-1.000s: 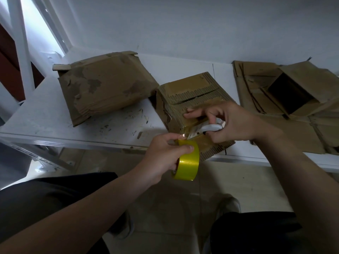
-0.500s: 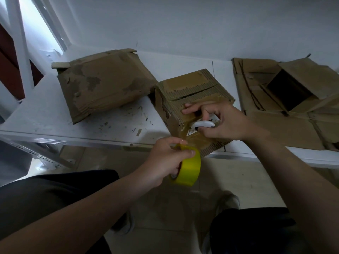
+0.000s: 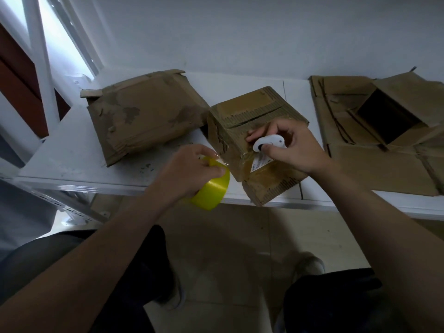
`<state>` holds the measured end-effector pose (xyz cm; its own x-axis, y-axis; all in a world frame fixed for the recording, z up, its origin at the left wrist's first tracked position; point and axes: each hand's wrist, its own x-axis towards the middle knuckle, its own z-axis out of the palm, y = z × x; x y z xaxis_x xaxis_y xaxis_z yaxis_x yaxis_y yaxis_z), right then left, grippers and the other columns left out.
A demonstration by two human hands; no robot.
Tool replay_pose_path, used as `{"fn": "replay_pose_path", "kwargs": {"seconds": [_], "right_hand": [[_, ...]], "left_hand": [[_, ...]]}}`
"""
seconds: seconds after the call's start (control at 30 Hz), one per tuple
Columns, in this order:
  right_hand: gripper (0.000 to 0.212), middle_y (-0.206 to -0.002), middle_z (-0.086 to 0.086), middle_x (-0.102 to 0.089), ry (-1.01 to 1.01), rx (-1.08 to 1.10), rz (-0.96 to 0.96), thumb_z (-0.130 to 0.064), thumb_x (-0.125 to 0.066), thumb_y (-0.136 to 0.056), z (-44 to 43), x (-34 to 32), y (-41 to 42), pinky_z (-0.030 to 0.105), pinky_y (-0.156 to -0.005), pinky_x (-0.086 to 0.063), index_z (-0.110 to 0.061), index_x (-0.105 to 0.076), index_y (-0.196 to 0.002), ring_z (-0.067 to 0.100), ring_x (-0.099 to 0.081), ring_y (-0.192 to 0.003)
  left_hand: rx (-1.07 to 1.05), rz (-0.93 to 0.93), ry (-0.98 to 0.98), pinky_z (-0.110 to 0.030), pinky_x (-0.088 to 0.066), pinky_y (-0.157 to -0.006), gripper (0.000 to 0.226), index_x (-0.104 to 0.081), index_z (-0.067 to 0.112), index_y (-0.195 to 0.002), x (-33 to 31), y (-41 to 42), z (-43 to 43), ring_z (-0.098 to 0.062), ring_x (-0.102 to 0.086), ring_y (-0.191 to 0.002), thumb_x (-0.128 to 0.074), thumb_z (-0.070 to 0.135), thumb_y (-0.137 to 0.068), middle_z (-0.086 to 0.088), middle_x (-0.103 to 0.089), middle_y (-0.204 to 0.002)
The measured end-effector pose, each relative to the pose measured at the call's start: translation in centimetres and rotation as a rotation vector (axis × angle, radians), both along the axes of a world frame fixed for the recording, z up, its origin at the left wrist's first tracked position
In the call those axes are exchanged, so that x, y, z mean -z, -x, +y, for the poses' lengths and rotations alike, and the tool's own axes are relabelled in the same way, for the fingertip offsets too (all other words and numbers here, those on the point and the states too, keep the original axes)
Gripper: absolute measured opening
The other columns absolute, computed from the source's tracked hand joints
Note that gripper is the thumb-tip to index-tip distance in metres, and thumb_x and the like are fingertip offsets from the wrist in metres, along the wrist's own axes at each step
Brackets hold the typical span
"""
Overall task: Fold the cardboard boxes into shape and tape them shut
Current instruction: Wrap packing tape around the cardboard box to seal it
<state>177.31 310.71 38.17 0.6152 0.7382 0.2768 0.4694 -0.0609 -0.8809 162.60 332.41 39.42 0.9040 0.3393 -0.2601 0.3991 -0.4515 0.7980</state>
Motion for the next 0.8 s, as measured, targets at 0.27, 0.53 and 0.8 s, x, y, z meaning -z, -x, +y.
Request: {"fn": "replay_pose_path", "kwargs": {"seconds": [0.27, 0.53, 0.8], "right_hand": [[0.01, -0.094, -0.009, -0.07, 0.162, 0.305, -0.164, -0.026, -0.072, -0.089, 0.9, -2.1, -0.7, 0.022, -0.07, -0.053, -0.023, -0.07, -0.099, 0.007, -0.066, -0.087], [0.016, -0.078, -0.008, -0.067, 0.542, 0.576, -0.112, -0.039, -0.077, -0.085, -6.8, -1.7, -1.2, 0.02, -0.052, -0.044, -0.025, -0.07, -0.087, 0.004, -0.062, -0.067], [0.024, -0.09, 0.004, -0.071, 0.73, 0.57, 0.239, -0.033, -0.073, -0.09, -7.2, 1.9, -2.6, 0.029, -0.056, -0.054, -0.015, -0.066, -0.104, 0.019, -0.067, -0.068]], "left_hand": [[-0.039, -0.132, -0.123, -0.028, -0.045, -0.067, 0.03, -0.064, 0.04, -0.109, -1.1, -2.2, 0.9, -0.007, -0.056, -0.087, -0.078, 0.041, -0.082, 0.025, -0.055, -0.089], [-0.006, -0.185, -0.299, -0.032, -0.04, -0.073, 0.033, -0.065, 0.035, -0.116, -0.6, -2.9, -0.6, -0.012, -0.057, -0.087, -0.076, 0.037, -0.085, 0.016, -0.061, -0.091], [-0.027, -0.145, -0.281, -0.034, -0.042, -0.076, 0.038, -0.065, 0.033, -0.119, -0.3, -3.4, -0.8, -0.016, -0.055, -0.095, -0.078, 0.038, -0.084, 0.012, -0.057, -0.099]]}}
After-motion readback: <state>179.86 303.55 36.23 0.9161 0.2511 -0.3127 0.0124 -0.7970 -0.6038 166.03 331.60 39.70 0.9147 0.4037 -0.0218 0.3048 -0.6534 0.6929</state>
